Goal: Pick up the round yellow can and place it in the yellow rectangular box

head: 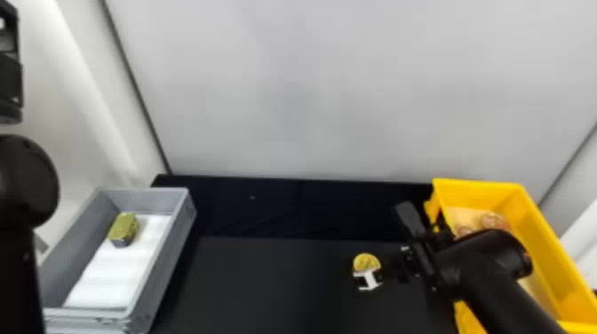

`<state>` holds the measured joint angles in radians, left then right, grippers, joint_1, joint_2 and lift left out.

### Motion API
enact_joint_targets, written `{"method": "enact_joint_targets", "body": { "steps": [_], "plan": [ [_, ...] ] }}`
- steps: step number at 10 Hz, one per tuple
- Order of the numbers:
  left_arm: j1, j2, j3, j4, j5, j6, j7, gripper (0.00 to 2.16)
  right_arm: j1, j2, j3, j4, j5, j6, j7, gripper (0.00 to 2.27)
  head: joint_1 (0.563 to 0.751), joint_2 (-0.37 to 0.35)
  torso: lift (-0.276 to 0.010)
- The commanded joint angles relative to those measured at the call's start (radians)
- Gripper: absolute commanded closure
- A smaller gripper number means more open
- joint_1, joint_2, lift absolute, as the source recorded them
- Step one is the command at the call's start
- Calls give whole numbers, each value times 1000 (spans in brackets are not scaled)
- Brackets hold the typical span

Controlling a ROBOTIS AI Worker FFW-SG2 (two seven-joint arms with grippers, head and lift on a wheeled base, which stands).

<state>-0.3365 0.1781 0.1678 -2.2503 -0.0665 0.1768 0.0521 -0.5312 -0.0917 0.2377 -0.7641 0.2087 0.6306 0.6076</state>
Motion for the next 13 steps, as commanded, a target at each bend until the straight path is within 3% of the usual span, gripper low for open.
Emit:
{"method": "enact_joint_targets", "body": {
  "steps": [1, 3, 5, 10, 11, 13],
  "plan": [
    [-1, 1, -2, 0, 1, 0, 0, 140, -3, 4, -1, 23, -3, -24, -18, 148, 663, 54, -3],
    [-3, 1, -5, 3, 1, 0, 0, 140, -4, 6, -1, 32, -3, -41, -38, 168, 663, 54, -3],
    [-3, 1, -5, 3, 1, 0, 0, 140, -6, 4, 5, 31, -2, -41, -37, 619, 663, 54, -3],
    [-1, 0, -4, 2, 1, 3, 0, 140, 8, 0, -8, 3, 0, -24, 3, 604, 663, 54, -3],
    [1, 0, -4, -2, 1, 6, 0, 140, 25, -2, -18, -41, 0, 3, 15, 604, 663, 54, -3],
    [7, 0, 3, -5, 1, 14, -1, 140, 96, -14, -55, -287, 8, 128, 23, 605, 663, 54, -3]
  ]
}}
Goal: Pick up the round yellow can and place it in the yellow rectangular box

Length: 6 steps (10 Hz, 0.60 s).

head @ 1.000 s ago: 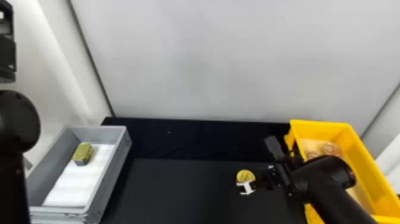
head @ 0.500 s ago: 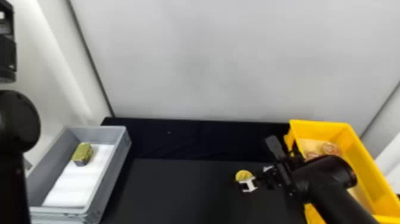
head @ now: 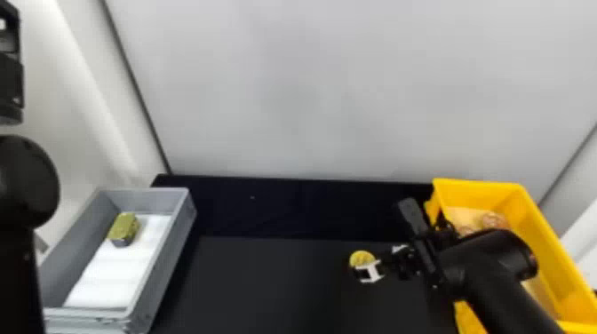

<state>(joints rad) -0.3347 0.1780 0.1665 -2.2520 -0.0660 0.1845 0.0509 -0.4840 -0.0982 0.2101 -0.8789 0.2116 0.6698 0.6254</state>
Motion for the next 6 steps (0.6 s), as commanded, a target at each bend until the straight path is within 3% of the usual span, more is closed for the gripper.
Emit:
{"method": "enact_joint_targets", "body": {
  "steps": [1, 4, 6],
  "plan": [
    [9, 0, 8, -8, 0, 9, 0, 140, 73, -8, -47, -273, 5, 138, 8, 605, 663, 54, -3],
    [22, 9, 19, -20, 0, 24, -2, 140, 113, -20, -107, -611, 31, 294, 11, 605, 663, 54, -3],
    [20, 14, 19, -23, -2, 27, -2, 140, 90, -67, -129, -735, 80, 372, 16, 604, 663, 54, -3]
  ]
}}
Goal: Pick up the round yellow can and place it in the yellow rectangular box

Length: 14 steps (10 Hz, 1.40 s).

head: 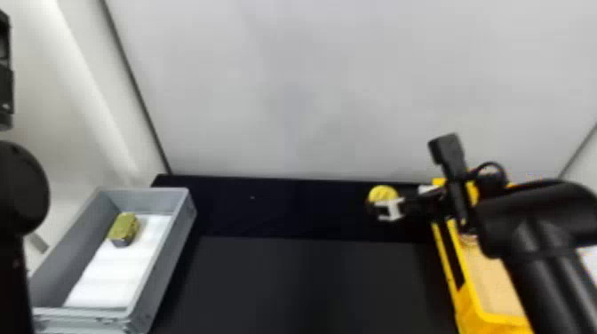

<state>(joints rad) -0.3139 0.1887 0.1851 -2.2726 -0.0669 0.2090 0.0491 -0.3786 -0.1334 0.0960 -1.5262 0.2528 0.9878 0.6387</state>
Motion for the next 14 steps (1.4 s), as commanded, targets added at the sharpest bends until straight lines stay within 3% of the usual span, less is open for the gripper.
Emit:
{"method": "enact_joint_targets", "body": {
  "steps": [1, 5, 9, 14],
  "plan": [
    [-1, 9, 1, -2, -2, 7, 0, 140, -17, -48, -35, -120, 79, 67, 9, 604, 663, 54, -3],
    [-7, 28, 4, -11, -4, 24, -2, 140, -14, -98, -142, -172, 175, 99, 14, 604, 663, 54, -3],
    [-19, 34, -2, -11, -4, 30, -3, 140, -13, -164, -219, -144, 212, 108, 18, 605, 663, 54, -3],
    [-24, 35, -4, -11, -5, 32, -6, 140, 20, -183, -326, -58, 214, 70, 15, 605, 663, 54, -3]
  ]
}}
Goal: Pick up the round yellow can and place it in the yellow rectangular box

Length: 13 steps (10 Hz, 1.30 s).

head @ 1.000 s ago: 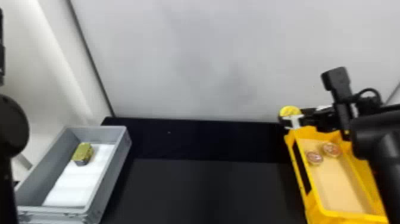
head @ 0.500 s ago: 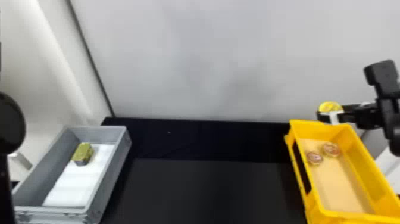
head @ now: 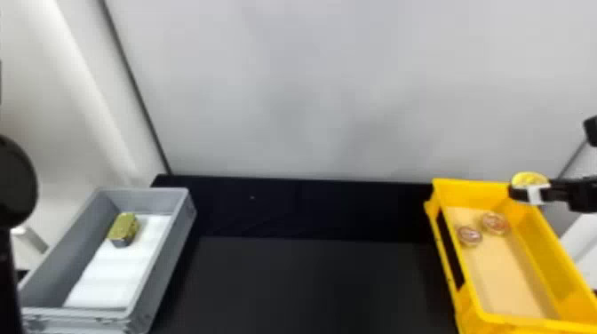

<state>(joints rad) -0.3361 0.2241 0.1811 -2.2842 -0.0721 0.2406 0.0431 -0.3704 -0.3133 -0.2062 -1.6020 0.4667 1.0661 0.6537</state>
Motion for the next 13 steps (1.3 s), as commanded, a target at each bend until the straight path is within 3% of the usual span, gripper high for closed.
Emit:
{"method": "enact_joint_targets", "body": {
  "steps": [1, 3, 5, 8, 13],
  "plan": [
    [-1, 0, 0, 0, 0, 2, 0, 140, 18, -6, -38, 34, 0, -13, -1, 605, 663, 54, -3],
    [-1, -2, -2, 0, -2, 2, 0, 140, 30, -9, -67, 82, -3, -47, -1, 605, 663, 54, -3],
    [-1, -3, -3, 0, -2, 2, 0, 140, 42, -12, -101, 182, -91, -136, -15, 605, 663, 54, -3],
    [-3, -5, -3, 0, -2, 2, 0, 140, 51, -13, -84, 286, -210, -184, -107, 605, 663, 54, -3],
    [-4, -5, -3, 0, -2, 2, -3, 140, 67, -13, -64, 410, -266, -225, -120, 605, 663, 54, -3]
  ]
}}
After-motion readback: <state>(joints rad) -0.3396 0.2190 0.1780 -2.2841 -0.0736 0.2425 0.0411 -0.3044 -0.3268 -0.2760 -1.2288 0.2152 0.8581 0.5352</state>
